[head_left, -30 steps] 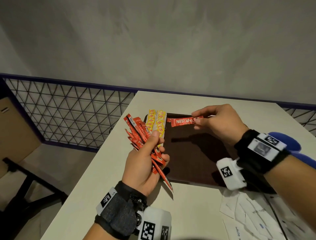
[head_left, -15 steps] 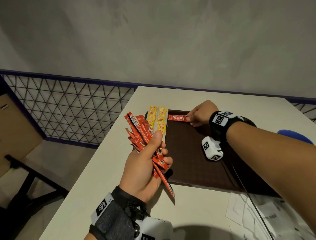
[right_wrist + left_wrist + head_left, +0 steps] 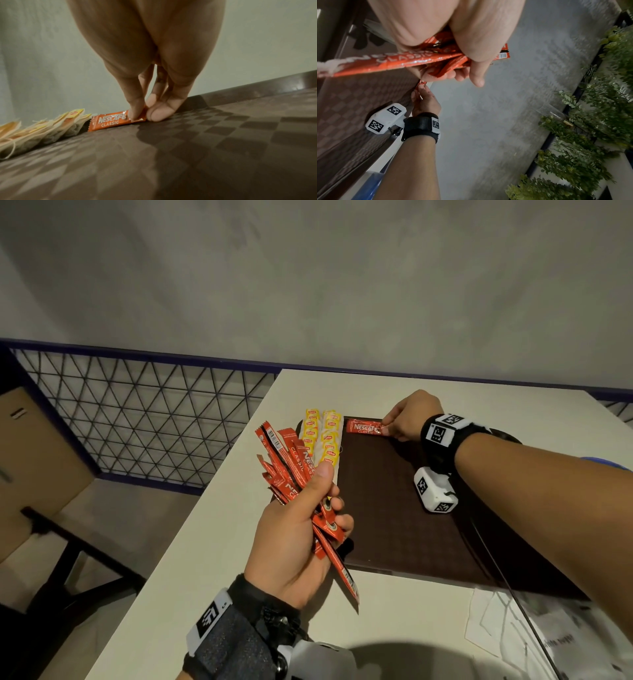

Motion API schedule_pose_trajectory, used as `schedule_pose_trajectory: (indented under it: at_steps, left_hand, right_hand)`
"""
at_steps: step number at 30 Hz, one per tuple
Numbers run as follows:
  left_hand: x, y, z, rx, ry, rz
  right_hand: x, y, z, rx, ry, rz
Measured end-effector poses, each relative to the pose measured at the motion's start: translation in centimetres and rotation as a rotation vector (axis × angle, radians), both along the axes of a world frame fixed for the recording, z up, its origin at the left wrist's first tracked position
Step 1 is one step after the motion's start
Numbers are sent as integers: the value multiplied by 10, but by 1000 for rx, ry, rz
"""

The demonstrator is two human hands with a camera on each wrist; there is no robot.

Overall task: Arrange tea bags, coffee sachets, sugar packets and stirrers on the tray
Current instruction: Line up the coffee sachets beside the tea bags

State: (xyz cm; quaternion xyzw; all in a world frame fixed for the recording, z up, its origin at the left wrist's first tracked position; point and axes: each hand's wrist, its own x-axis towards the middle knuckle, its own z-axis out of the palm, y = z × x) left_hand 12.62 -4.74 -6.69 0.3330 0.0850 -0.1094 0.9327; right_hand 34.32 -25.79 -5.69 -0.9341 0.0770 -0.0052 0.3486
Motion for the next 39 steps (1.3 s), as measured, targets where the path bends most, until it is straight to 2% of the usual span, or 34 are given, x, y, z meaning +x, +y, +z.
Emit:
schedule_pose_trajectory:
  at_steps: [14, 20, 24, 27, 30, 35, 39]
  left_hand:
    - [-2, 0, 2, -9, -12, 5]
    - [-2, -1, 5, -15, -21, 13]
    - [-2, -1, 3, -16, -17, 7]
    - [-2, -1, 4, -15, -20, 3]
    - [-2, 0, 4, -16, -19, 1]
    - [-1, 0, 1, -32, -22, 6]
    - [-1, 0, 2, -30, -19, 4]
  right_hand:
    - [9, 3, 3, -137, 16, -20]
    - [10, 7, 4, -254, 38, -6]
    - [11, 3, 6, -220, 85, 9]
    - [11, 5, 7, -407, 84, 12]
    - [10, 9, 11, -494, 91, 42]
    - [13, 6, 12, -513, 109, 42]
    - [11, 0, 12, -361, 100, 38]
